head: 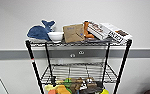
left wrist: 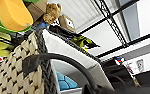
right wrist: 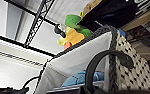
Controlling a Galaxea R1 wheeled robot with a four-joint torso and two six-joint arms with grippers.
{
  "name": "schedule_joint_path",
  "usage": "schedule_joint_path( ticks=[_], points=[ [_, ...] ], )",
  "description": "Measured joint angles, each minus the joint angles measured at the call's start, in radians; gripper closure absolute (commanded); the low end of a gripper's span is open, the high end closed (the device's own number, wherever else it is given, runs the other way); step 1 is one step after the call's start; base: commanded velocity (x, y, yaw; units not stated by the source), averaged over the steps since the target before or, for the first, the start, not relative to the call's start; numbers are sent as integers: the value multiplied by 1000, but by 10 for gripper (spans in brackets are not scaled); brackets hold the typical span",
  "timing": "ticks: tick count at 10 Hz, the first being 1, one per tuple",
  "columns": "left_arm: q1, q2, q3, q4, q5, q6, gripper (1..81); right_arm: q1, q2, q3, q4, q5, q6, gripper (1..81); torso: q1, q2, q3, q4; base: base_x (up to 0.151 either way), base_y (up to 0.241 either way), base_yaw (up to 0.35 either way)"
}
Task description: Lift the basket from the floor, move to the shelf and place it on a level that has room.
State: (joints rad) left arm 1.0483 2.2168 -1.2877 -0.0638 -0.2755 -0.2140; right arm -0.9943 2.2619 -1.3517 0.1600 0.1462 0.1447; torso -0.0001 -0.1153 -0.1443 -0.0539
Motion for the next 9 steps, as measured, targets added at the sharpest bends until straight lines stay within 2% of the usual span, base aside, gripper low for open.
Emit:
schedule_joint_path(
  ticks=[2, 9],
  points=[
    [-16, -35, 57, 11, -19, 0, 811, 31, -24, 53, -1, 1, 3, 811, 0, 0, 0, 0, 0, 0, 0],
    [-89, -114, 209, 24, -23, -1, 811, 108, -126, 199, 3, -8, 7, 811, 0, 0, 0, 0, 0, 0, 0]
  ],
)
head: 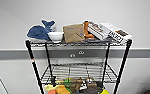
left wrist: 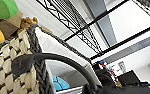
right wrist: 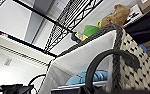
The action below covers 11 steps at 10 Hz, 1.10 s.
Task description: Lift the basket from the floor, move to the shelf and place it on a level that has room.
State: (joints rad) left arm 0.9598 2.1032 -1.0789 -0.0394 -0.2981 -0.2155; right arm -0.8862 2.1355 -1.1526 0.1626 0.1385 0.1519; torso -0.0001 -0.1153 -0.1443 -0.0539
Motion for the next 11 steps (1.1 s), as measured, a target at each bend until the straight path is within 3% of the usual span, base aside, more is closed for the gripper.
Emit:
schedule_joint_path(
  ticks=[5, 11],
  points=[
    [-72, -65, 103, 0, 7, -10, 811, 76, -68, 101, 21, -12, 3, 811, 0, 0, 0, 0, 0, 0, 0],
    [-201, -142, 206, -18, 16, -21, 811, 206, -151, 229, 93, -31, 4, 811, 0, 0, 0, 0, 0, 0, 0]
  ],
)
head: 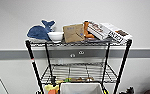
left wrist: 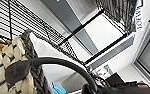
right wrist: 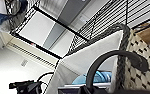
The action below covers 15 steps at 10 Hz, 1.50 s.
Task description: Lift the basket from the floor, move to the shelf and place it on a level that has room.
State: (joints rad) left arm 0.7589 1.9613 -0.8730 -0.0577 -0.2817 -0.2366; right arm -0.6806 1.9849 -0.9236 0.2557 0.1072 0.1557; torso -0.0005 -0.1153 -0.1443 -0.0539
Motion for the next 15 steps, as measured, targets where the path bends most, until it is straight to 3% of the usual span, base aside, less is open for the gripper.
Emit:
schedule_joint_path(
  ticks=[15],
  points=[
    [-272, -52, 93, -190, 21, -1, 811, 294, -74, 87, 186, -89, 2, 811, 0, 0, 0, 0, 0, 0, 0]
  ],
)
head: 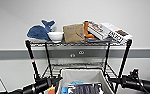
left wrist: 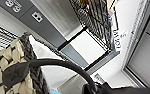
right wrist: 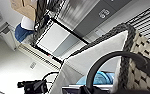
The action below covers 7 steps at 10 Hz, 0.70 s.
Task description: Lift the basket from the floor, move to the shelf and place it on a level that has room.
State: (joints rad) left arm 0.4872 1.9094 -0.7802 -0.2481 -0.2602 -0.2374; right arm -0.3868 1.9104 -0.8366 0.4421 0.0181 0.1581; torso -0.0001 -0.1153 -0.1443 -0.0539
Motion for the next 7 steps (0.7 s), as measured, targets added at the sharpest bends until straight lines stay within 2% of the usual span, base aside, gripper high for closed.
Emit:
schedule_joint_path(
  ticks=[5, 7],
  points=[
    [-110, 28, -77, -50, 62, 0, 811, 79, 96, -111, 15, -38, 1, 811, 0, 0, 0, 0, 0, 0, 0],
    [-156, 64, -141, -68, 117, 0, 811, 106, 118, -157, 19, -53, 0, 811, 0, 0, 0, 0, 0, 0, 0]
  ],
)
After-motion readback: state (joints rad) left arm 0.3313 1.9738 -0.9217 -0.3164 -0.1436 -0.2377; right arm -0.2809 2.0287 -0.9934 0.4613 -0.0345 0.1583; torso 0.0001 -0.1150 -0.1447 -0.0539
